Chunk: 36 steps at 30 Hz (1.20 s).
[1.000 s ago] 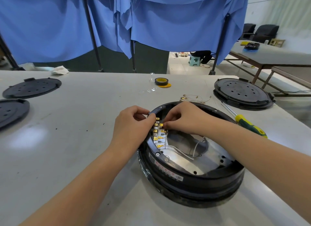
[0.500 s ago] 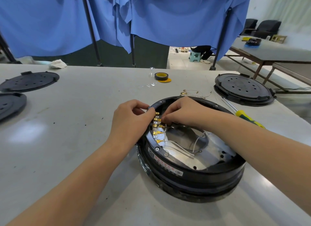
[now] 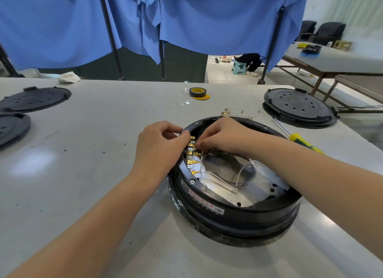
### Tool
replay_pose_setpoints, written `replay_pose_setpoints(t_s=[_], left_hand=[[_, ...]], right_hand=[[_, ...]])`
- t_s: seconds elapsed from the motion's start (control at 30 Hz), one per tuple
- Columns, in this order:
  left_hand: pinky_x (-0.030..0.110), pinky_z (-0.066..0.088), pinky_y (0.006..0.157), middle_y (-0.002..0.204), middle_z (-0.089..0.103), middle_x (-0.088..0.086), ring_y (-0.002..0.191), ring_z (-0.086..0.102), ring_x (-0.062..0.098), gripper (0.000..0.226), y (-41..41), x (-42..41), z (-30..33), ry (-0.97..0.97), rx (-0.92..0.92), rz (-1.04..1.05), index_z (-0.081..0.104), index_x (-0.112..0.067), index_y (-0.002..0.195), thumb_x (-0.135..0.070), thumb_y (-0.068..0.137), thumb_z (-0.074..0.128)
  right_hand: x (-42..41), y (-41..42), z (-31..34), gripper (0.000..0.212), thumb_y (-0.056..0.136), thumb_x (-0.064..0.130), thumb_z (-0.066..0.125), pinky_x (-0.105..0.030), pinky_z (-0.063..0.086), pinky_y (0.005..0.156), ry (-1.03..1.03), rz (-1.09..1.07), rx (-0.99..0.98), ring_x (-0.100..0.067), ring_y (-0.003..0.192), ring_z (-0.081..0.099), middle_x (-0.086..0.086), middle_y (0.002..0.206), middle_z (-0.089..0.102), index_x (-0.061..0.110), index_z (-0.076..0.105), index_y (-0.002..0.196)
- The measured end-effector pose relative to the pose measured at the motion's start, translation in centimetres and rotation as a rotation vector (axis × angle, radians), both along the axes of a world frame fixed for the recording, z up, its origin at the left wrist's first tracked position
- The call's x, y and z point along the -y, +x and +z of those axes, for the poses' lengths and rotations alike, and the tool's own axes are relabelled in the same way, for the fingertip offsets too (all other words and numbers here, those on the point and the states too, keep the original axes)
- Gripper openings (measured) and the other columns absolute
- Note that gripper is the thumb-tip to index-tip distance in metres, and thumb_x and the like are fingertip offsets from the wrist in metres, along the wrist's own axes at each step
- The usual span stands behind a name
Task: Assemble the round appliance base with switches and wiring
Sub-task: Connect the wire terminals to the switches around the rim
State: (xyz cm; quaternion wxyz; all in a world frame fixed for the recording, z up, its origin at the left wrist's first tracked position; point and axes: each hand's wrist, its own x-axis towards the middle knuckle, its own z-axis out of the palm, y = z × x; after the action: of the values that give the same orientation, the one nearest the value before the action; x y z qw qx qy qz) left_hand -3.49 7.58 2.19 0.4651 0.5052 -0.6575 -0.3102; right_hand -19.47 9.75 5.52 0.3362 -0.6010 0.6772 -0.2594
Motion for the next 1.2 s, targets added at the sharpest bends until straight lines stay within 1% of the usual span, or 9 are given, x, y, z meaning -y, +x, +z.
replay_pose_setpoints(t_s=[0.17, 0.3, 0.37, 0.43, 0.57, 0.7, 0.8, 1.07, 1.2], left_hand=[[0.019, 0.048, 0.06, 0.065, 0.069, -0.009, 0.065, 0.064, 0.002, 0.007, 0.0, 0.0, 0.1, 0.006, 0.018, -0.014, 0.073, -0.024, 0.077, -0.031, 0.077, 0.074], [0.022, 0.039, 0.054, 0.058, 0.058, -0.007, 0.055, 0.054, 0.007, 0.009, 0.2, 0.0, 0.0, -0.006, 0.052, -0.031, 0.07, -0.024, 0.076, -0.033, 0.08, 0.071], [0.022, 0.035, 0.051, 0.055, 0.051, -0.004, 0.053, 0.047, 0.008, 0.01, 0.3, -0.1, 0.0, -0.013, 0.075, -0.038, 0.069, -0.025, 0.076, -0.034, 0.081, 0.069], [0.023, 0.037, 0.052, 0.056, 0.054, -0.001, 0.054, 0.052, 0.011, 0.009, 0.3, -0.1, 0.1, -0.003, 0.08, -0.045, 0.069, -0.026, 0.078, -0.034, 0.081, 0.069], [0.025, 0.04, 0.053, 0.051, 0.056, -0.001, 0.052, 0.056, 0.013, 0.01, 0.3, 0.0, 0.1, 0.015, 0.086, -0.061, 0.069, -0.026, 0.078, -0.035, 0.081, 0.068], [0.024, 0.04, 0.051, 0.052, 0.061, 0.007, 0.048, 0.054, 0.016, 0.015, 0.3, 0.1, 0.0, 0.042, 0.104, -0.063, 0.068, -0.024, 0.076, -0.038, 0.081, 0.066], [0.027, 0.045, 0.056, 0.064, 0.068, 0.012, 0.062, 0.063, 0.024, 0.016, 0.3, 0.2, 0.0, 0.053, 0.103, -0.071, 0.068, -0.025, 0.076, -0.039, 0.082, 0.065], [0.042, 0.055, 0.065, 0.07, 0.071, 0.015, 0.067, 0.067, 0.034, 0.009, 0.3, 0.2, 0.1, 0.05, 0.065, -0.132, 0.067, -0.025, 0.086, -0.033, 0.085, 0.065], [0.044, 0.056, 0.067, 0.07, 0.072, 0.013, 0.066, 0.067, 0.032, 0.007, 0.3, 0.2, 0.1, 0.061, 0.056, -0.151, 0.066, -0.026, 0.089, -0.032, 0.086, 0.064]], right_hand=[[0.0, -0.2, -0.1, 0.004, 0.082, 0.025, 0.072, -0.016, 0.053, 0.064, -0.015, 0.036, -0.08, -0.004, 0.068, 0.063, 0.006, 0.074, 0.072, 0.023, 0.075, 0.079], [-0.4, -0.9, -0.1, 0.009, 0.08, 0.034, 0.072, -0.018, 0.053, 0.064, -0.178, 0.043, -0.19, -0.003, 0.067, 0.066, 0.007, 0.074, 0.071, 0.027, 0.071, 0.084], [-0.8, -1.3, 0.0, 0.006, 0.079, 0.033, 0.071, -0.017, 0.05, 0.058, -0.224, 0.05, -0.222, 0.001, 0.063, 0.062, 0.01, 0.069, 0.067, 0.028, 0.07, 0.079], [-1.1, -1.3, 0.2, 0.01, 0.081, 0.033, 0.07, -0.014, 0.043, 0.053, -0.228, 0.076, -0.281, 0.006, 0.056, 0.056, 0.013, 0.061, 0.063, 0.027, 0.069, 0.073], [-1.2, -1.1, 0.8, 0.024, 0.082, 0.037, 0.067, -0.016, 0.035, 0.05, -0.295, -0.007, -0.302, 0.003, 0.045, 0.05, 0.016, 0.046, 0.056, 0.026, 0.068, 0.061], [-1.7, -0.4, 1.0, 0.031, 0.085, 0.037, 0.064, -0.014, 0.037, 0.042, -0.007, 0.004, -0.287, 0.001, 0.035, 0.046, 0.008, 0.049, 0.064, 0.018, 0.072, 0.062], [-2.0, 0.2, 0.6, 0.029, 0.087, 0.032, 0.065, -0.016, 0.035, 0.04, 0.2, -0.011, -0.17, -0.006, 0.035, 0.043, 0.005, 0.053, 0.066, 0.008, 0.076, 0.076], [-1.7, 0.1, 1.5, 0.019, 0.084, 0.03, 0.069, -0.014, 0.032, 0.035, 0.339, -0.121, 0.018, -0.004, 0.037, 0.044, 0.007, 0.053, 0.064, 0.012, 0.072, 0.079], [-1.6, 0.5, 1.3, 0.015, 0.084, 0.025, 0.07, -0.013, 0.033, 0.033, 0.415, -0.141, 0.121, -0.002, 0.036, 0.045, 0.005, 0.056, 0.066, 0.01, 0.071, 0.081]])
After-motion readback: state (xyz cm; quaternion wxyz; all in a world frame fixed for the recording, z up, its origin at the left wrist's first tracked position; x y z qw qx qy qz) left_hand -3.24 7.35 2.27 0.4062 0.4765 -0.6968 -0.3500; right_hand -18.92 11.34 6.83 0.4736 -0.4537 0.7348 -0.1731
